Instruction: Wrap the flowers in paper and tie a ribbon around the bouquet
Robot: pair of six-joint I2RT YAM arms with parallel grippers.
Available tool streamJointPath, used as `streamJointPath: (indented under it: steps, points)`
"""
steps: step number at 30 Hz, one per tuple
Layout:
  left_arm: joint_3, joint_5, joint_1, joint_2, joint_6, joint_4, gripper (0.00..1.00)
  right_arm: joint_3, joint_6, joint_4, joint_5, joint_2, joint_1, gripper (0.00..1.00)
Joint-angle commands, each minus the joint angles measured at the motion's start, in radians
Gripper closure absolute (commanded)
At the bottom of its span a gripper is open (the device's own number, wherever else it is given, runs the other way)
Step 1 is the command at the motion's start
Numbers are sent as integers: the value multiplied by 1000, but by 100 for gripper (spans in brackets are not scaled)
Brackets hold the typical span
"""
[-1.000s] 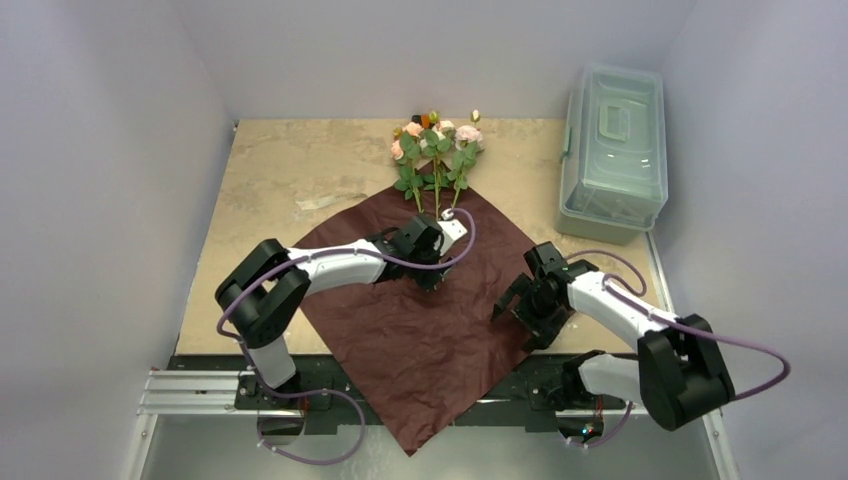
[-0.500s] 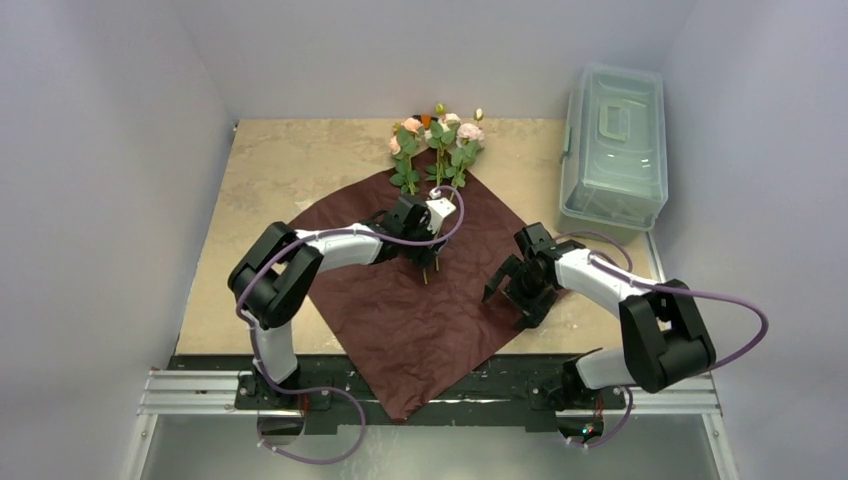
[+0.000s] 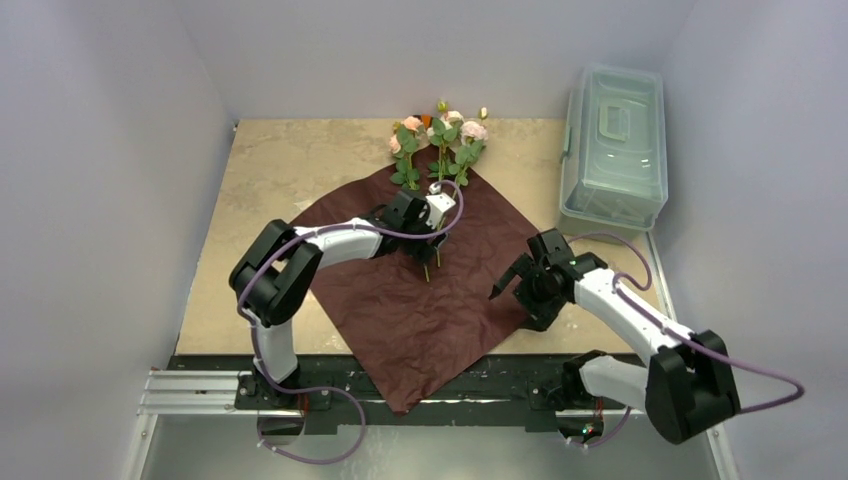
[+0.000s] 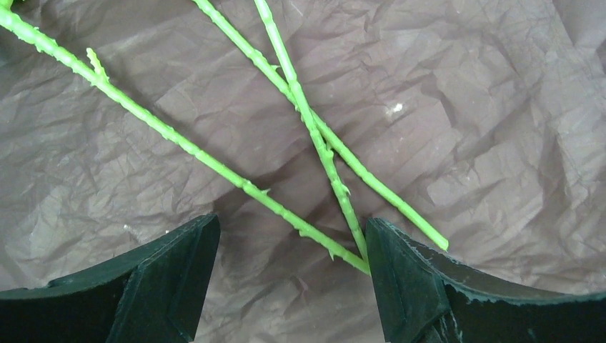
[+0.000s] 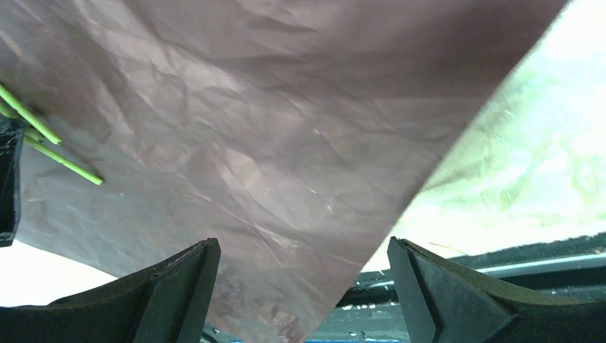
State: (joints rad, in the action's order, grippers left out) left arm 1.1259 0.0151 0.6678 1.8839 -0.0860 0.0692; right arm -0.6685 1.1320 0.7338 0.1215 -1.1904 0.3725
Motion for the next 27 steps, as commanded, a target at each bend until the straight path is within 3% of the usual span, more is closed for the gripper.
streamJointPath:
  steps: [1, 9, 18, 20, 25, 27]
  points:
    - [49, 21, -6, -97, 31, 45, 21, 88, 95, 50, -9, 99, -1, 1]
    - [74, 23, -7, -161, 58, 81, 21, 209, 134, -67, 85, 155, 1, 7]
    - [11, -9, -6, -257, 78, 111, 22, 315, 186, -281, 117, 147, 3, 29]
    - [-9, -12, -7, -283, 108, 124, 22, 320, 179, -302, 112, 136, 2, 40]
    - [4, -74, -5, -353, 249, 261, 23, 295, 166, -293, 104, 147, 2, 78]
    - [5, -100, -6, -397, 336, 336, 22, 267, 153, -258, 99, 150, 2, 85]
